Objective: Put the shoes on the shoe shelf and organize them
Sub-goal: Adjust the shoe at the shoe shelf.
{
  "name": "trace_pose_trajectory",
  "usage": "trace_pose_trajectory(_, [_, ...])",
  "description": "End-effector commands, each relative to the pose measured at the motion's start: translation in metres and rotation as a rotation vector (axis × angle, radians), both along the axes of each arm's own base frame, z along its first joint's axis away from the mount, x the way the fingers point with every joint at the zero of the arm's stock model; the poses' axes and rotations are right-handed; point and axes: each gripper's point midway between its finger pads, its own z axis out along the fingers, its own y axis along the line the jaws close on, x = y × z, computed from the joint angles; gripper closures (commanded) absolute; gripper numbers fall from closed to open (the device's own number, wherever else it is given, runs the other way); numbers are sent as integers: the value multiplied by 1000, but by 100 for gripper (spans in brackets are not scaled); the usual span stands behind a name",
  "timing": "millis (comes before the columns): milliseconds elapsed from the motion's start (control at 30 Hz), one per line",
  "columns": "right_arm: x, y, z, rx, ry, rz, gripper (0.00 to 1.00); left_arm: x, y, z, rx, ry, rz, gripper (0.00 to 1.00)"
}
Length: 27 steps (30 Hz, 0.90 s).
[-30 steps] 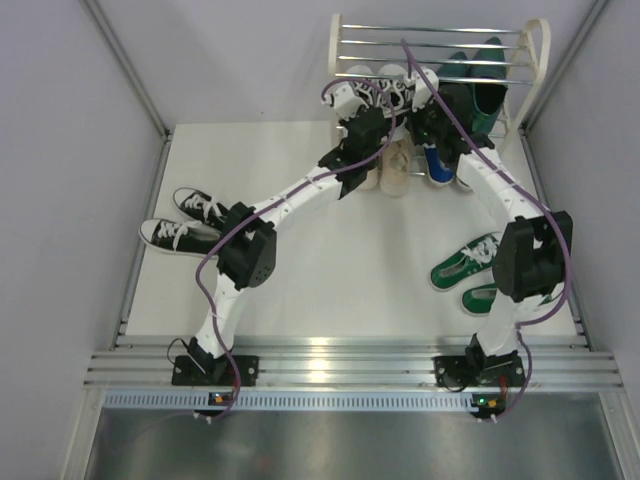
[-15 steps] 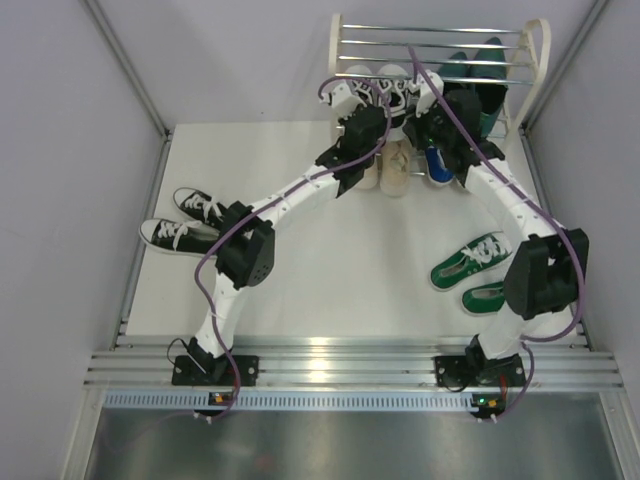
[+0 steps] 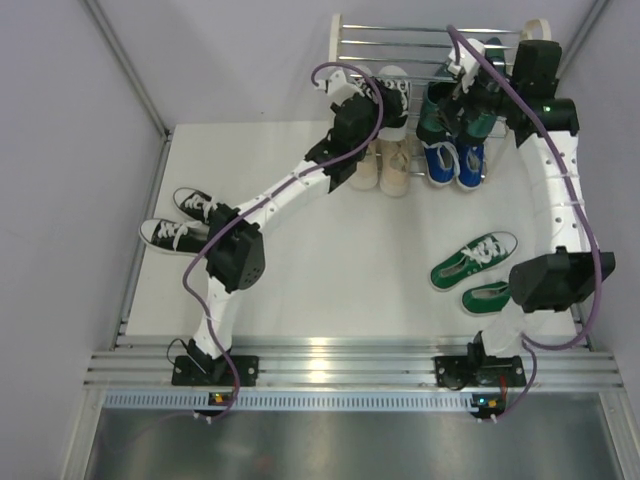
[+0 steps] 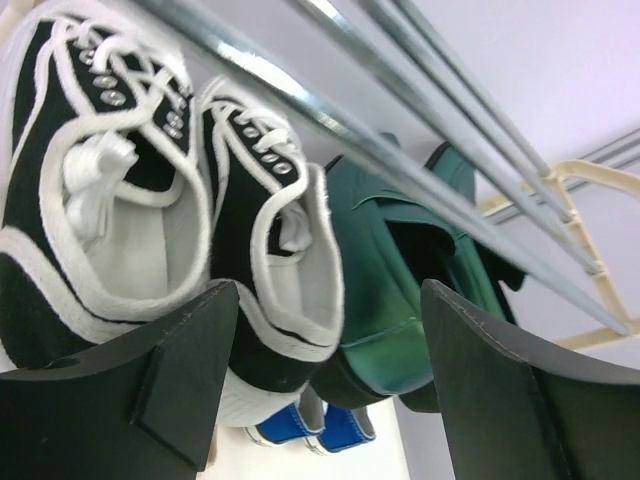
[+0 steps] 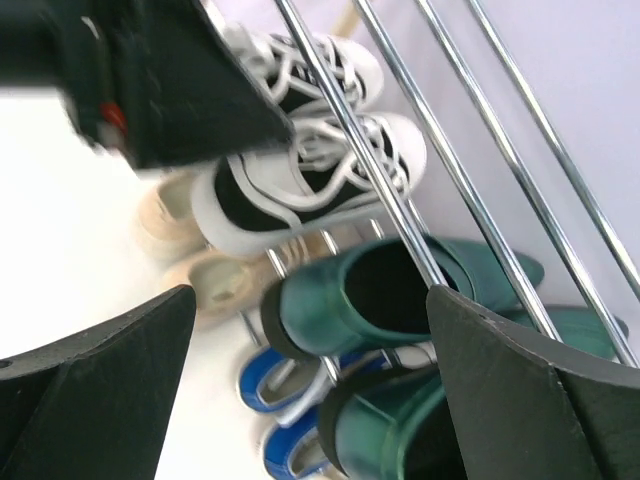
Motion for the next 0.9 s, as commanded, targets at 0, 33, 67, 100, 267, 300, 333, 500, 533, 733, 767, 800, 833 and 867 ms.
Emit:
trace_pose_trajectory(0, [-5, -6, -34, -90, 102, 120, 3, -19, 16, 67, -48, -90, -34, 21])
trace_pose_trajectory(33, [-6, -6, -40, -98, 120, 129, 4, -20, 16, 68, -39, -91, -38, 21])
trace_pose_trajectory(67, [-3, -6, -40, -103, 112, 127, 4, -24, 17, 72, -32, -93, -50, 20])
trace_pose_trajectory(100, [1, -7, -45, -108, 116, 126, 4, -26, 18, 73, -17, -96, -59, 20])
trace_pose_trajectory(267, [22, -8, -44, -106, 88, 98, 5, -49, 25, 84, 61, -130, -135, 20])
trace_pose_trajectory(300, [30, -10, -46, -109, 89, 86, 5, -54, 26, 86, 70, -142, -161, 20])
trace_pose_trajectory(333, [35, -10, -47, -111, 88, 76, 5, -58, 29, 87, 90, -152, -171, 20])
trace_pose_trajectory(500, [58, -14, -55, -140, 68, 13, 7, -97, 61, 72, 201, -152, -214, 19])
trace_pose_trajectory(533, [60, -12, -56, -141, 67, 9, 7, -111, 75, 88, 198, -178, -205, 19])
trace_pose_trajectory(733, [75, -16, -70, -210, 53, -27, 11, -160, 126, 67, 289, -155, -187, 19])
trace_pose_trajectory(767, [78, -16, -77, -230, 62, -28, 12, -166, 131, 64, 291, -148, -188, 19])
trace_pose_trajectory(800, [77, -17, -83, -260, 74, -34, 16, -178, 141, 58, 297, -143, -192, 19])
trace_pose_trajectory(833, [79, -18, -88, -285, 72, -31, 19, -184, 146, 51, 305, -126, -191, 19])
trace_pose_trajectory(867, [82, -21, -93, -301, 81, -44, 24, -190, 150, 48, 295, -112, -191, 19])
